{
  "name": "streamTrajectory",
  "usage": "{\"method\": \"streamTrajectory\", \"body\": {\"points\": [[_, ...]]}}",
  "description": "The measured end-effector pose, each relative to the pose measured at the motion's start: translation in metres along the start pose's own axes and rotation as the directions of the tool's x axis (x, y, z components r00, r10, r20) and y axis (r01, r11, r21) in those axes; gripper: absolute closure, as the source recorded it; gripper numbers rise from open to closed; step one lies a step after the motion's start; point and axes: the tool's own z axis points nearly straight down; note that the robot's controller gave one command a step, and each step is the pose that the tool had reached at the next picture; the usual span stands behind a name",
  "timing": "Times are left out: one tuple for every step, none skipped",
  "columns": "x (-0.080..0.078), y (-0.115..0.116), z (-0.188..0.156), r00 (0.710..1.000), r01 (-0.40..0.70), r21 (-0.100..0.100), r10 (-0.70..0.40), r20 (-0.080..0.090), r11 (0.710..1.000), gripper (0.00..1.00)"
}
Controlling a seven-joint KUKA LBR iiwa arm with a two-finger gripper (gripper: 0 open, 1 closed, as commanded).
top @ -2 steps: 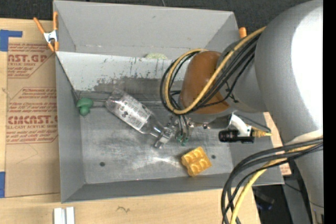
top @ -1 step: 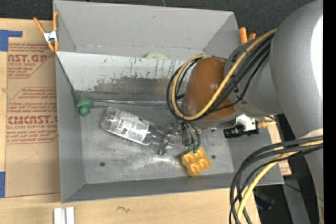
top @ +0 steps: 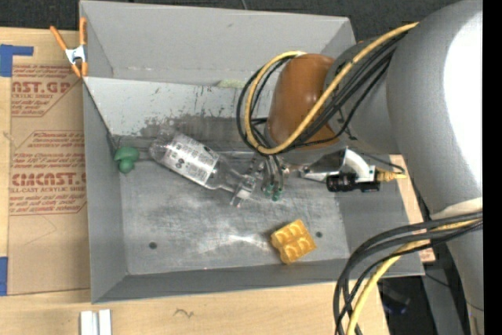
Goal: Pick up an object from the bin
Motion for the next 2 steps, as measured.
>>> {"method": "streamTrajectory", "body": {"points": [[-0.004, 0.012, 0.007, 0.993, -0.117, -0.003, 0.117, 0.000, 0.993, 1.00], [-0.005, -0.022, 0.010, 0.997, -0.075, -0.001, 0.075, -0.003, 0.997, 1.00]]}}
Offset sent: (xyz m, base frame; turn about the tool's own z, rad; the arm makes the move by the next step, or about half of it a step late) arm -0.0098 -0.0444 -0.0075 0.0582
